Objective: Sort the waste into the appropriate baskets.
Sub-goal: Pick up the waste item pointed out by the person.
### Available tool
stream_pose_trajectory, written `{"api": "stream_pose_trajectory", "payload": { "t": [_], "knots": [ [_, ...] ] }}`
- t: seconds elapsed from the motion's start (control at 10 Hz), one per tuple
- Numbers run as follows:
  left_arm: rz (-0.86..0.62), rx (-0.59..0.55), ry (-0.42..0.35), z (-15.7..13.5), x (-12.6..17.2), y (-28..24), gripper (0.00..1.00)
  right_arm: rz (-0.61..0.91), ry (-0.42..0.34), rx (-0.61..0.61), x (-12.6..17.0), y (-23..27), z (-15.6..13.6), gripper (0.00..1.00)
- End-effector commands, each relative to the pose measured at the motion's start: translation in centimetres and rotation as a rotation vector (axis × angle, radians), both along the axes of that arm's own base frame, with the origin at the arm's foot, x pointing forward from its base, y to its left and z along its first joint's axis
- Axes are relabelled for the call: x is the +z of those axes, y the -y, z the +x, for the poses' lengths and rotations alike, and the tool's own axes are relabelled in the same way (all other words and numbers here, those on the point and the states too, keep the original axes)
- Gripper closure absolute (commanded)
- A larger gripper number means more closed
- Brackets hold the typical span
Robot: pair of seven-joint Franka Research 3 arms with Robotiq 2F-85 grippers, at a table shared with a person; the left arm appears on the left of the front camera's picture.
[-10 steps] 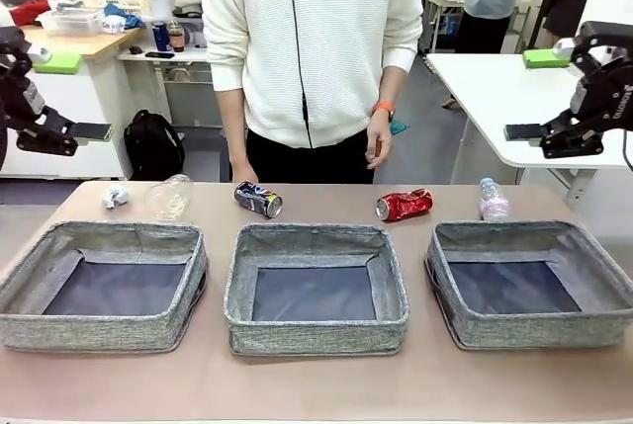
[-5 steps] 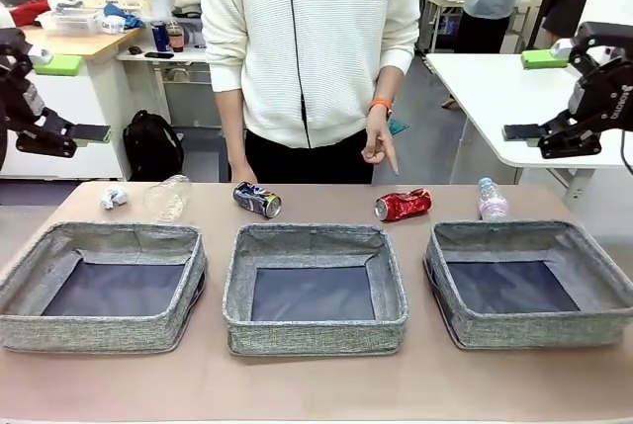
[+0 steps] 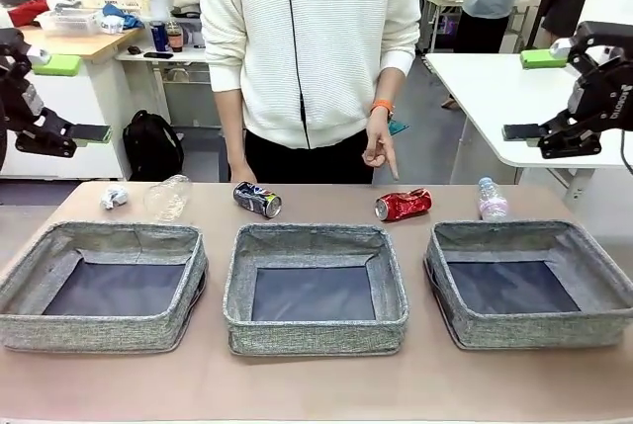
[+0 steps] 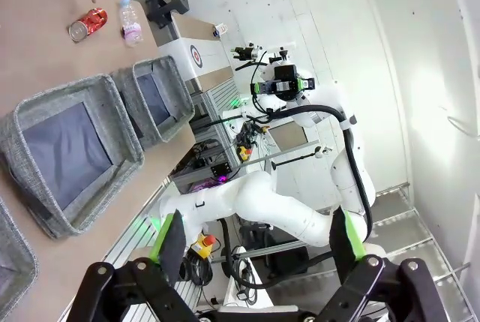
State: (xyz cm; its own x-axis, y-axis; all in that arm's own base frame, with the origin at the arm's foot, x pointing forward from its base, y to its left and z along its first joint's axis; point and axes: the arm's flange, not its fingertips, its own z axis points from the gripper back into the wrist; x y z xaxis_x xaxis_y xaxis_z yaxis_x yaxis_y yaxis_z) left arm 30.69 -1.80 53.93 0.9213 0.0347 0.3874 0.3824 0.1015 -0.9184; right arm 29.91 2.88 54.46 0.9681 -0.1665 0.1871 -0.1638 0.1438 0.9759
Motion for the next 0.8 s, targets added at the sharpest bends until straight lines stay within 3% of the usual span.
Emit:
{"api": "stream_pose_trajectory", "payload": {
  "t": [0.0,0.1,0.2,0.3,0.4,0.6,0.7],
  "knots": [
    [-0.024,-0.008,0.026,0.1,-0.1,0.1,0.00,-0.001,0.000,0.000,0.0,0.0,0.0,0.00],
    [-0.024,-0.008,0.026,0.1,-0.1,0.1,0.00,-0.691,0.237,-0.280,-0.6,-0.1,1.8,0.00],
    [-0.024,-0.008,0.026,0.1,-0.1,0.1,0.00,-1.296,0.249,-0.592,-0.8,-0.5,3.4,0.00],
    [-0.024,-0.008,0.026,0.1,-0.1,0.1,0.00,-1.436,0.420,-0.497,-0.9,-1.3,5.5,0.00],
    [-0.024,-0.008,0.026,0.1,-0.1,0.1,0.00,-1.537,0.480,-0.340,-1.5,-2.4,7.2,0.00],
    [-0.024,-0.008,0.026,0.1,-0.1,0.1,0.00,-1.597,0.443,-0.239,-2.3,-2.5,8.8,0.00],
    [-0.024,-0.008,0.026,0.1,-0.1,0.1,0.00,-1.583,0.346,-0.430,-1.9,-2.0,8.6,0.00]
  ]
}}
